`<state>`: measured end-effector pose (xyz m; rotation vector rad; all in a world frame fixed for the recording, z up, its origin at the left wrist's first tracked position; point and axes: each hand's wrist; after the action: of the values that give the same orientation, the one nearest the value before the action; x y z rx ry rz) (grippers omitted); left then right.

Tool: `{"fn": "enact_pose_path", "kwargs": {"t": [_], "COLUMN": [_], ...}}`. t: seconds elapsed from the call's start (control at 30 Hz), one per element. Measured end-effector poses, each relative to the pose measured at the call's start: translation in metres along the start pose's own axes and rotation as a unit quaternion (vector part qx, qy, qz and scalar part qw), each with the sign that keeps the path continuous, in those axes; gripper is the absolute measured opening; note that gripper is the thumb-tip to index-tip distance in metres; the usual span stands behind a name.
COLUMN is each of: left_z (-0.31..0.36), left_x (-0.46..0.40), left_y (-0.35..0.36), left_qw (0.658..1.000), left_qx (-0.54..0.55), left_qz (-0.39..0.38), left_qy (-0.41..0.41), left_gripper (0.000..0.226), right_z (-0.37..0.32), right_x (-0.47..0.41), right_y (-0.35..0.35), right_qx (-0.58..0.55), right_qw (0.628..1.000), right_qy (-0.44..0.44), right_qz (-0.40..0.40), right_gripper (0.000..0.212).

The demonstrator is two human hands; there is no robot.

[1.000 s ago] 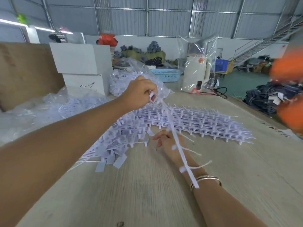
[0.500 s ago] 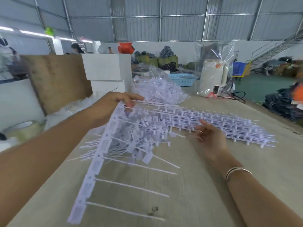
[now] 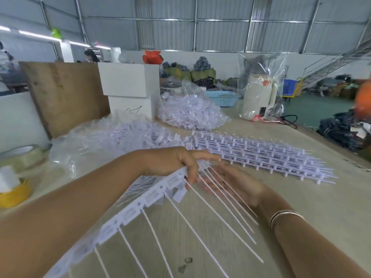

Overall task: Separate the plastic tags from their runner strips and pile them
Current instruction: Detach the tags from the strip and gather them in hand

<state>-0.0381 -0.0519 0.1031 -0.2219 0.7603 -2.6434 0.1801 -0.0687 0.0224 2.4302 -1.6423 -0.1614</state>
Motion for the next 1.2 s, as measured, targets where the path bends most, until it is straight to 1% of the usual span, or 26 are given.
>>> {"fn": "enact_pose_path", "kwargs": {"t": [0.07,0.13,0.2,0.27,0.3,0.33,0.4,0.43,0.47,0.5,0.57,0.6,0.67,0.7,0.73,0.77,0.8,0.83,0.87,0.93,1.0,1.07,1.13,1.2], "left_z": [-0.006,-0.012,-0.016,-0.021,-0.022,-0.022,-0.020,-0.019,-0.018,-0.018,-0.017,-0.018,-0.021,-0.024,-0.028,-0.032,-0.038,-0.042,-0.046,-0.052,-0.060,-0.067,-0.075,-0.080], "left_x": [-0.004,-0.005,-0.001,0.007,0.009,0.010,0.006,0.002,-0.003,-0.008,-0.016,-0.020,-0.027,-0.029,-0.029,-0.027,-0.024,-0.020,-0.017,-0.013,-0.010,-0.006,-0.001,0.002], "left_y": [-0.002,-0.007,-0.016,-0.025,-0.029,-0.030,-0.025,-0.020,-0.013,-0.005,0.014,0.022,0.035,0.038,0.041,0.041,0.040,0.039,0.037,0.034,0.033,0.033,0.035,0.037], "left_qw": [0.996,0.991,0.989,0.988,0.988,0.987,0.975,0.964,0.952,0.942,0.931,0.928,0.920,0.912,0.905,0.902,0.903,0.912,0.925,0.946,0.947,0.942,0.937,0.932], "left_qx": [-0.081,-0.125,-0.128,-0.117,-0.097,-0.069,-0.011,-0.011,-0.047,-0.097,-0.163,-0.169,-0.162,-0.166,-0.176,-0.186,-0.191,-0.187,-0.171,-0.130,-0.112,-0.126,-0.139,-0.139], "left_qz": [0.010,0.001,-0.006,0.013,0.043,0.085,0.188,0.234,0.269,0.286,0.284,0.288,0.325,0.347,0.362,0.366,0.359,0.337,0.308,0.266,0.274,0.293,0.305,0.322], "left_qy": [-0.025,-0.048,-0.075,-0.103,-0.112,-0.113,-0.120,-0.126,-0.135,-0.144,-0.159,-0.163,-0.151,-0.143,-0.137,-0.136,-0.139,-0.142,-0.141,-0.135,-0.122,-0.105,-0.097,-0.090], "left_gripper": [0.055,0.055,0.054,0.062,0.062,0.057,0.041,0.033,0.023,0.017,0.028,0.029,0.023,0.023,0.024,0.025,0.027,0.028,0.030,0.030,0.031,0.030,0.028,0.029], "right_z": [-0.001,-0.001,0.000,0.000,-0.001,-0.002,-0.004,-0.003,-0.003,-0.002,-0.001,-0.001,-0.002,-0.001,-0.001,0.000,0.002,0.003,0.005,0.008,0.010,0.011,0.012,0.013], "right_x": [0.001,0.001,-0.002,-0.004,-0.004,-0.005,-0.005,-0.005,-0.005,-0.005,-0.005,-0.004,-0.003,-0.003,-0.005,-0.008,-0.010,-0.012,-0.012,-0.011,-0.007,-0.004,-0.004,-0.004], "right_y": [-0.001,-0.005,-0.007,-0.007,-0.006,-0.006,-0.004,-0.004,-0.002,-0.001,0.004,0.005,0.005,0.003,-0.001,-0.005,-0.008,-0.011,-0.011,-0.005,0.005,0.012,0.014,0.013], "right_qx": [0.041,0.050,-0.014,-0.078,-0.102,-0.119,-0.129,-0.125,-0.122,-0.120,-0.115,-0.109,-0.089,-0.084,-0.083,-0.082,-0.078,-0.060,-0.019,0.109,0.236,0.334,0.406,0.446], "right_qw": [0.998,0.994,0.990,0.986,0.985,0.985,0.986,0.987,0.988,0.988,0.989,0.990,0.992,0.992,0.991,0.987,0.982,0.979,0.979,0.972,0.946,0.916,0.889,0.870], "right_qy": [-0.002,0.001,-0.005,-0.018,-0.026,-0.032,-0.039,-0.044,-0.050,-0.057,-0.070,-0.075,-0.080,-0.082,-0.086,-0.094,-0.105,-0.119,-0.132,-0.161,-0.200,-0.215,-0.211,-0.208], "right_qz": [0.047,0.101,0.138,0.144,0.134,0.121,0.102,0.094,0.085,0.075,0.054,0.043,0.031,0.039,0.064,0.100,0.134,0.154,0.155,0.129,0.092,0.055,0.033,0.017], "right_gripper": [0.035,0.021,0.018,0.022,0.023,0.024,0.024,0.024,0.023,0.023,0.022,0.023,0.026,0.029,0.031,0.030,0.024,0.017,0.015,0.031,0.044,0.052,0.053,0.049]}}
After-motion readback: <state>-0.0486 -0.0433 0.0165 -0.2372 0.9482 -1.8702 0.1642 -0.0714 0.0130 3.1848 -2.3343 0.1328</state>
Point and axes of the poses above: each hand's wrist, its own x-axis away from the middle knuckle, its own y-axis out of the palm, z = x × y
